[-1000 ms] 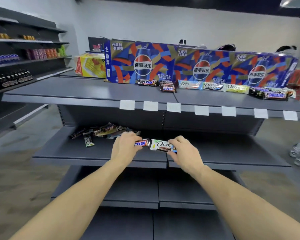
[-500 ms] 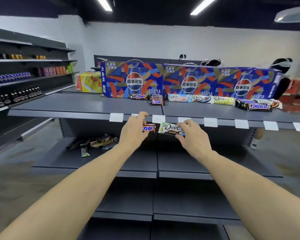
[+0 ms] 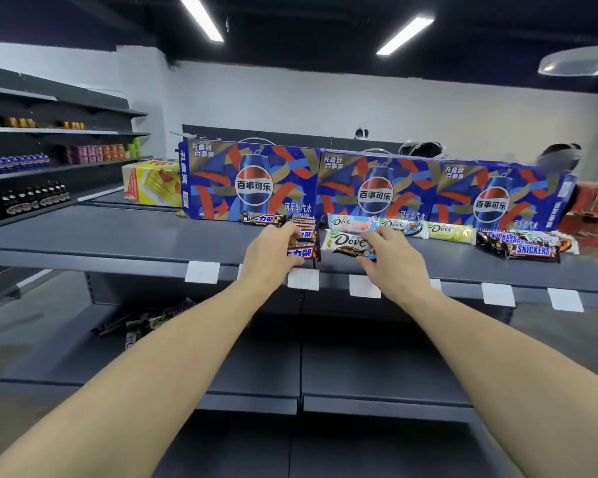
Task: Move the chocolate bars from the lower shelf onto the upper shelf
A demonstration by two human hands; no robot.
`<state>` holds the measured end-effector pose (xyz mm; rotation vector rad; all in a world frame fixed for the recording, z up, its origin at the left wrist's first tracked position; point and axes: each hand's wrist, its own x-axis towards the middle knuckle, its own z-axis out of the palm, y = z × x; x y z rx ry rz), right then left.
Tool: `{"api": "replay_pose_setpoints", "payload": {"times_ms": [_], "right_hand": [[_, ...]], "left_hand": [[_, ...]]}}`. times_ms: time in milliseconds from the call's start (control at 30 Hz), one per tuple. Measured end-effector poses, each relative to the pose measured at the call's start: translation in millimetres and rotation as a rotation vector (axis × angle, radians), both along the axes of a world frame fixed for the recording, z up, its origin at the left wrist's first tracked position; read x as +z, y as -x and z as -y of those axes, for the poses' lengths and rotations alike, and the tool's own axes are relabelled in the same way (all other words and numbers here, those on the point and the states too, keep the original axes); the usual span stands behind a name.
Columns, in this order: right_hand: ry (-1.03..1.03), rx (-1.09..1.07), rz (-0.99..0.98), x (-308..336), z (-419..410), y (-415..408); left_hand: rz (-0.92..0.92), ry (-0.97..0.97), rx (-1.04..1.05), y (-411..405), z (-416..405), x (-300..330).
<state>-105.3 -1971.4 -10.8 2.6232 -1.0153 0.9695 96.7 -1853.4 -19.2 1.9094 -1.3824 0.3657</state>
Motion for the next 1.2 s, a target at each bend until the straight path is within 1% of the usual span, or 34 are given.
{"api": "replay_pose_setpoints", "payload": {"times_ms": [167, 300, 400, 700, 933, 1200], "right_hand": [[-0.015, 0.025, 0.006, 6, 26, -25], [0.007, 0.045, -0.070, 11, 47, -41], [0.004, 0.042, -0.109, 13, 60, -48], [-0.028, 0.041, -0.145, 7, 93, -52], [-0.043, 0.038, -0.157, 1, 100, -53], [-0.100, -0.053, -0.120, -1, 115, -46]], "left_hand": [[0.002, -0.047, 0.038, -18, 32, 5], [0.010, -0.125, 0.048, -29, 54, 8], [-0.006, -0.145, 0.050, -37, 70, 7], [0.025, -0.122, 0.131, -40, 99, 2], [0.033, -0.119, 0.137, -44, 107, 3], [0.189, -0.040, 0.124, -39, 114, 5]]}}
